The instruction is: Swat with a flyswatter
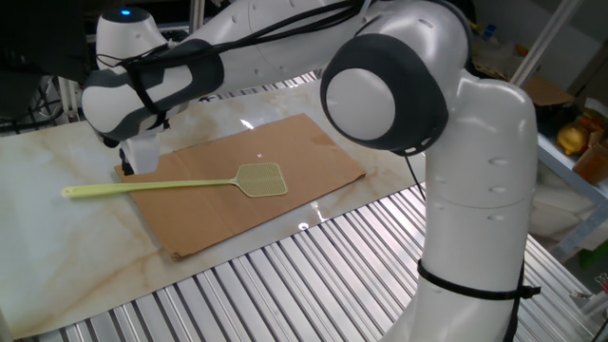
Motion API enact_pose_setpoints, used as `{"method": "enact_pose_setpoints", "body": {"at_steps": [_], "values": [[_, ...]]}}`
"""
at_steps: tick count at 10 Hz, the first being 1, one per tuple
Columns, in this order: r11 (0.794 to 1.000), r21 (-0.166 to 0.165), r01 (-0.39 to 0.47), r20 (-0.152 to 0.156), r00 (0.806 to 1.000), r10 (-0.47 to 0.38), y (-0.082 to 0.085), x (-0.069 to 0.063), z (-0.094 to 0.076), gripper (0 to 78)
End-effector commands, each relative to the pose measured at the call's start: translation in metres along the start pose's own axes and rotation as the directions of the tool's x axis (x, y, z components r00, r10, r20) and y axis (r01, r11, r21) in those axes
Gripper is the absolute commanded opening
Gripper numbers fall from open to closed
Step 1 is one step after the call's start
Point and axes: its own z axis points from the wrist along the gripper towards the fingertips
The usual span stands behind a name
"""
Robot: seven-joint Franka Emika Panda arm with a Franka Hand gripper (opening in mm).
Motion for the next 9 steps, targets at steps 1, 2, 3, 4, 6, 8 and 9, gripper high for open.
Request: {"method": "enact_pose_setpoints", "body": {"at_steps": [1, 2, 3, 4, 6, 8, 9], "values": [[1.0, -0.005, -0.001, -0.001, 1.0, 0.001, 0.003, 0.001, 0.005, 0.0], [1.0, -0.006, 0.0, 0.002, 1.0, 0.0, 0.005, 0.002, 0.009, 0.0], [1.0, -0.008, -0.002, 0.004, 1.0, 0.002, 0.006, 0.002, 0.012, 0.0], [1.0, -0.011, -0.012, 0.007, 1.0, 0.012, 0.008, 0.002, 0.018, 0.0], [1.0, -0.011, -0.016, 0.009, 1.0, 0.016, 0.009, 0.003, 0.022, 0.0], [1.0, -0.016, -0.025, 0.007, 1.0, 0.025, 0.01, 0.003, 0.025, 0.0], [0.999, -0.018, -0.026, 0.008, 1.0, 0.026, 0.011, 0.003, 0.028, 0.0]]}}
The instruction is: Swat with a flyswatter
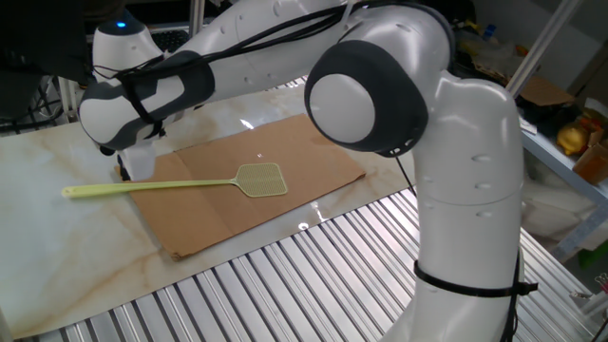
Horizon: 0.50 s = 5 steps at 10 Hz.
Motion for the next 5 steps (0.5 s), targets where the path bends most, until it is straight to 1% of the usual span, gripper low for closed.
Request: {"method": "enact_pose_setpoints", "body": {"at_steps": [1, 3, 5], "values": [[1.0, -0.01, -0.012, -0.002, 1.0, 0.012, 0.003, 0.0, 0.006, 0.0], [1.0, -0.012, -0.015, 0.0, 1.0, 0.015, 0.005, 0.0, 0.012, 0.0], [1.0, -0.014, -0.017, 0.013, 1.0, 0.017, 0.007, 0.0, 0.019, 0.0]]}}
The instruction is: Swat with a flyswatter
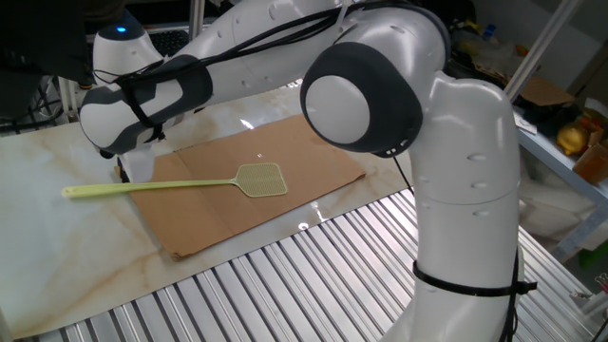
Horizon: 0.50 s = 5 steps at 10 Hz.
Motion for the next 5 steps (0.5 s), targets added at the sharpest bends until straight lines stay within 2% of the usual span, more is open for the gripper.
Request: {"method": "enact_pose_setpoints", "body": {"at_steps": [1, 5], "values": [[1.0, -0.01, -0.014, 0.016, 1.0, 0.014, 0.0055, 0.0003, 0.0109, 0.0], [1.0, -0.012, -0.023, 0.018, 1.0, 0.023, 0.0054, 0.0003, 0.0122, 0.0]]}}
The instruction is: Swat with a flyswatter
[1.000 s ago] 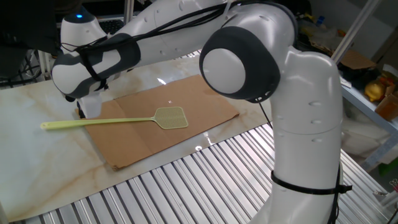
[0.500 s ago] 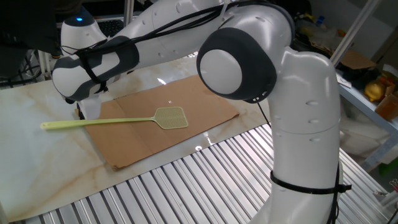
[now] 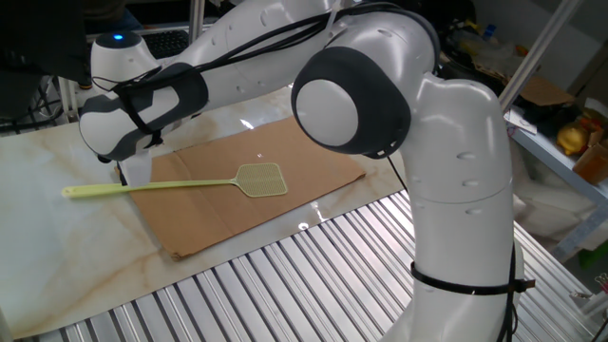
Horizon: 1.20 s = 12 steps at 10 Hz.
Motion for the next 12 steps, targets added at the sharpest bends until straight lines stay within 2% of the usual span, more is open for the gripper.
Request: {"method": "enact_pose_setpoints", "body": {"at_steps": [1, 3, 4, 5, 12], "values": [[1.0, -0.005, -0.01, 0.0, 1.0, 0.01, 0.0007, 0.0003, -0.0013, 0.0], [1.0, 0.003, -0.01, 0.013, 1.0, 0.01, 0.0002, 0.0004, -0.0011, 0.0], [1.0, 0.009, -0.009, 0.01, 1.0, 0.009, 0.0002, 0.0004, -0.0011, 0.0], [1.0, 0.009, -0.009, 0.01, 1.0, 0.009, 0.0002, 0.0004, -0.0011, 77.5], [1.0, 0.009, -0.009, 0.01, 1.0, 0.009, 0.0002, 0.0004, -0.0011, 77.5]]}}
